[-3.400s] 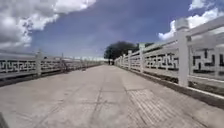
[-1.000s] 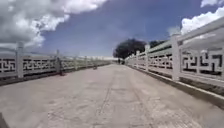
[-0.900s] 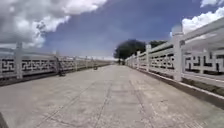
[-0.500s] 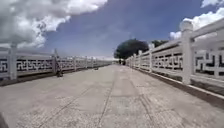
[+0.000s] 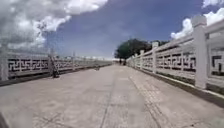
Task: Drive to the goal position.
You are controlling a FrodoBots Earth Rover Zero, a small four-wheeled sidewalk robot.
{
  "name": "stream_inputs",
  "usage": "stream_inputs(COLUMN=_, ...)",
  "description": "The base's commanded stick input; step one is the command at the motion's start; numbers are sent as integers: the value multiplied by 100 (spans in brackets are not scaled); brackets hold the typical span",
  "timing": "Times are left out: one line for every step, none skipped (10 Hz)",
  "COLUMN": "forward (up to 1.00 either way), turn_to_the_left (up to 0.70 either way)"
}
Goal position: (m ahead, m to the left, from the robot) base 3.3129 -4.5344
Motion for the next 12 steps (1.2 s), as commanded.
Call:
stream_inputs(forward=70, turn_to_the_left=0)
stream_inputs(forward=70, turn_to_the_left=0)
stream_inputs(forward=70, turn_to_the_left=0)
stream_inputs(forward=70, turn_to_the_left=0)
stream_inputs(forward=70, turn_to_the_left=0)
stream_inputs(forward=70, turn_to_the_left=0)
stream_inputs(forward=70, turn_to_the_left=0)
stream_inputs(forward=70, turn_to_the_left=0)
stream_inputs(forward=70, turn_to_the_left=0)
stream_inputs(forward=70, turn_to_the_left=0)
stream_inputs(forward=70, turn_to_the_left=0)
stream_inputs(forward=70, turn_to_the_left=0)
